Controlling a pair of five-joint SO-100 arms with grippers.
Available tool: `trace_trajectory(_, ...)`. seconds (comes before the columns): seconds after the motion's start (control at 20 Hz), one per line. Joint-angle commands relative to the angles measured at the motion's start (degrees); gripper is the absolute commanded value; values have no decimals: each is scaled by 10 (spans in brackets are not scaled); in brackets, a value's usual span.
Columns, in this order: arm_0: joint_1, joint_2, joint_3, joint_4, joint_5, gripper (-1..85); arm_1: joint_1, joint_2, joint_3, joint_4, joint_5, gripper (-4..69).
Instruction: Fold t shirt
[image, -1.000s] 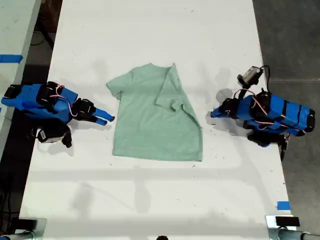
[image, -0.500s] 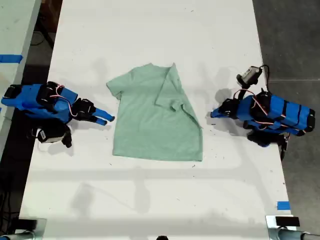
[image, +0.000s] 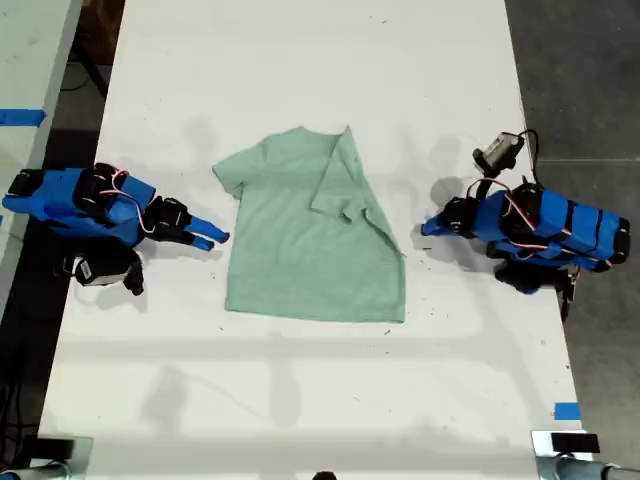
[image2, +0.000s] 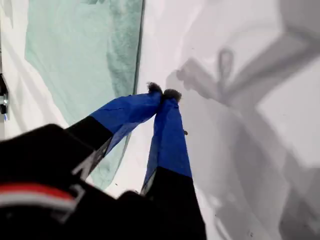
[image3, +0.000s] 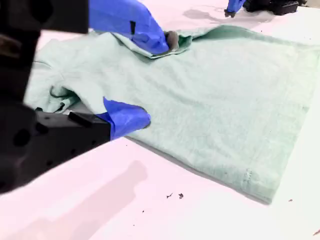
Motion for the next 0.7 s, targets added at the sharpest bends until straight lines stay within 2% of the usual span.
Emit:
trace_trajectory(0.0, 4, 4, -4, 1, 5, 199, -7, 7, 26, -13, -8, 10)
trace_trajectory(0.65, 4, 4, -4, 1, 5, 199, -8, 7, 26, -19, -16, 10)
